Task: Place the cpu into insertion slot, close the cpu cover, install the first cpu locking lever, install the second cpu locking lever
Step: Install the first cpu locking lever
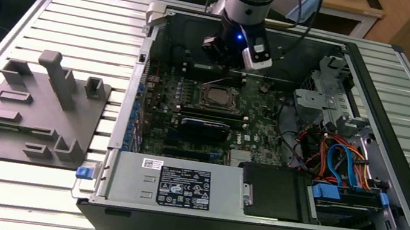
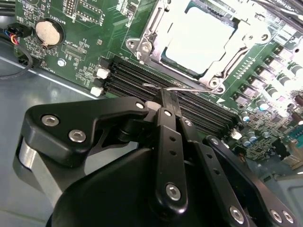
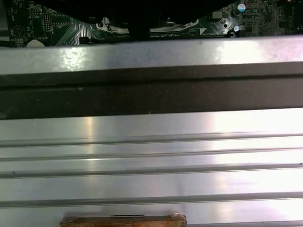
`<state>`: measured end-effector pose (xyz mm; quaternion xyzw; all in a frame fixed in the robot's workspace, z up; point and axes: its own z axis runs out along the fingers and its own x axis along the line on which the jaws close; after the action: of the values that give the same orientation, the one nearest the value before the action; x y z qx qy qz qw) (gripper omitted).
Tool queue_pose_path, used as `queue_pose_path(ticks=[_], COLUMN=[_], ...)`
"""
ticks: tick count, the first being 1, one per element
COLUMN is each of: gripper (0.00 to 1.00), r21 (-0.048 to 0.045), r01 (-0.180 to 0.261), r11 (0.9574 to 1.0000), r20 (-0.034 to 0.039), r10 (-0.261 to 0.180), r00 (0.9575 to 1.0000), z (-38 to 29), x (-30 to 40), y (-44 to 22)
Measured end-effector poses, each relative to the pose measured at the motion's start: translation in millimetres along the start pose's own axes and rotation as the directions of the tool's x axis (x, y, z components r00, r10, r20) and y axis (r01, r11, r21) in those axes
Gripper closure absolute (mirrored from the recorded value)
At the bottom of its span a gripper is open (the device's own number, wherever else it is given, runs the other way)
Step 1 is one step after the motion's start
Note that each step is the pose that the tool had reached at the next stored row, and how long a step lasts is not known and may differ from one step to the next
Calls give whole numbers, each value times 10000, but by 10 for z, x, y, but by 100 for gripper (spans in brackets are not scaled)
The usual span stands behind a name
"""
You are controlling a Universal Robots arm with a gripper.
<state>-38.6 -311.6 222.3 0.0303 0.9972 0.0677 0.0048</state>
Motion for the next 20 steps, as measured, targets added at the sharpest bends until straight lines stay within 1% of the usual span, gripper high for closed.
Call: queue_pose_path(ticks=[15, 20], gripper=[90, 90], r21=[11, 10], r01=[-70, -108], r11=[10000, 9999], r20=[10, 16], r10=[70, 108], r00=[10000, 9999], z=[34, 60], x=[-49, -59], y=[-16, -30])
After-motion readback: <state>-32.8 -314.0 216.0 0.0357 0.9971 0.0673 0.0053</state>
